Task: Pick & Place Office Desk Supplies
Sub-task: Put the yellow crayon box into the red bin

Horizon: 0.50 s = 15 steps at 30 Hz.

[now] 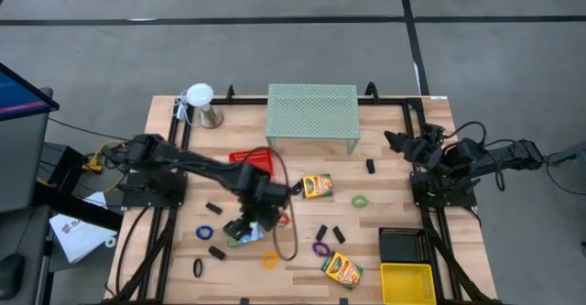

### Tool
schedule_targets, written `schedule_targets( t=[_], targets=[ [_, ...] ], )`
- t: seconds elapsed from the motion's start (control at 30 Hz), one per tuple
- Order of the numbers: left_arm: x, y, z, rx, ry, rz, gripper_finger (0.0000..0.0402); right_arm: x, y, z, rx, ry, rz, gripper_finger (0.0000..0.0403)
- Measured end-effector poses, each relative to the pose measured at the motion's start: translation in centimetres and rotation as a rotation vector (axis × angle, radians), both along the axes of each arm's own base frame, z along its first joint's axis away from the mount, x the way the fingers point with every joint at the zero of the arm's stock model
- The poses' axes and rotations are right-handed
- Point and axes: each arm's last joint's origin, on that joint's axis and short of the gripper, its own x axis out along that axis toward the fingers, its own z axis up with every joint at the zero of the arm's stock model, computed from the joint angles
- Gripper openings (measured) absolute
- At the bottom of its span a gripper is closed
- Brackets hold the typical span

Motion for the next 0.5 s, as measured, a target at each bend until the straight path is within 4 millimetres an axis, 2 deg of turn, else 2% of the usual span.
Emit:
schedule_targets(
  t=[0.13,0.23,0.5],
  targets=[
    [1.9,2.0,-1.8,-0.065,-0.001,0.062,0.0222,0.0,0.0,0.0,0.0,-0.002,0.0,0.0182],
    [2.6,3.0,-2.8,-0.072,0.01,0.092,0.0215,0.0,0.0,0.0,0.0,-0.002,0.0,0.0182],
    [3.4,3.1,-5.3,-0.086,0.084,0.098,0.0189,0.0,0.0,0.0,0.0,-0.001,0.0,0.0182]
  ],
)
